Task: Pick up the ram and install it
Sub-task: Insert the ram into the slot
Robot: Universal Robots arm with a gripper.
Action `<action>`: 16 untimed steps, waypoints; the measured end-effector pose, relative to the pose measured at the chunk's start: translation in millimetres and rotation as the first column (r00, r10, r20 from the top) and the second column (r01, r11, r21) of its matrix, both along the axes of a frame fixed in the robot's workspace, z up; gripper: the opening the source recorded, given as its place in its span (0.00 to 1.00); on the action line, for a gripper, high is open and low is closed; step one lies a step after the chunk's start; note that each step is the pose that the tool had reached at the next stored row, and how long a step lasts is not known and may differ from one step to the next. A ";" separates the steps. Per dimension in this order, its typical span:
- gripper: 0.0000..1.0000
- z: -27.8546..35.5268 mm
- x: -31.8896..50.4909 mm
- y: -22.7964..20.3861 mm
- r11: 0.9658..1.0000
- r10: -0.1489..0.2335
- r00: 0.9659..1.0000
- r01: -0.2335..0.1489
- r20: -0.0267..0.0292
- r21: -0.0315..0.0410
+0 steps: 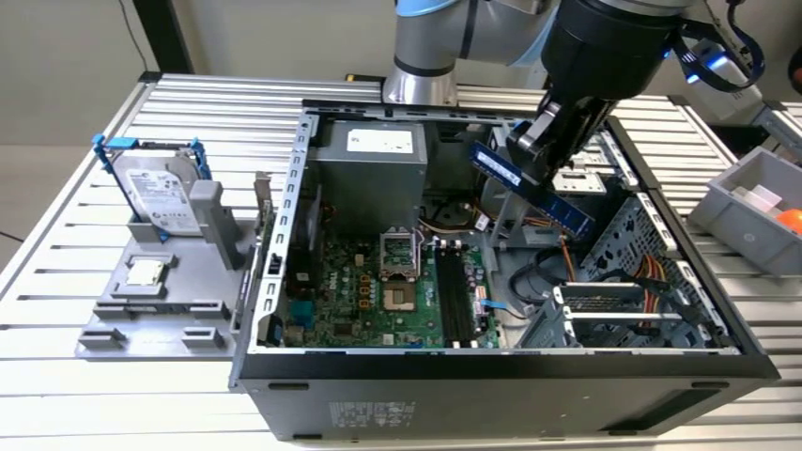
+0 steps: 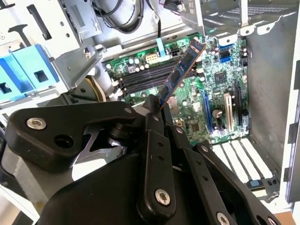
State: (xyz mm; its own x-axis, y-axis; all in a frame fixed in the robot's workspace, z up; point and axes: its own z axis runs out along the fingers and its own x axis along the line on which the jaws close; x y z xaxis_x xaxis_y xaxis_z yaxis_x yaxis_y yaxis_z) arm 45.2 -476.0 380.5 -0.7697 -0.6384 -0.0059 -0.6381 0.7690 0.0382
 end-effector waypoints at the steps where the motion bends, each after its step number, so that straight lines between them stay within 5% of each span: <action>1: 0.00 0.0 0.0 0.0 1.000 -0.007 1.000 0.007 0.000 0.000; 16: 0.00 0.0 0.0 0.0 0.996 -0.094 0.996 0.094 0.000 0.000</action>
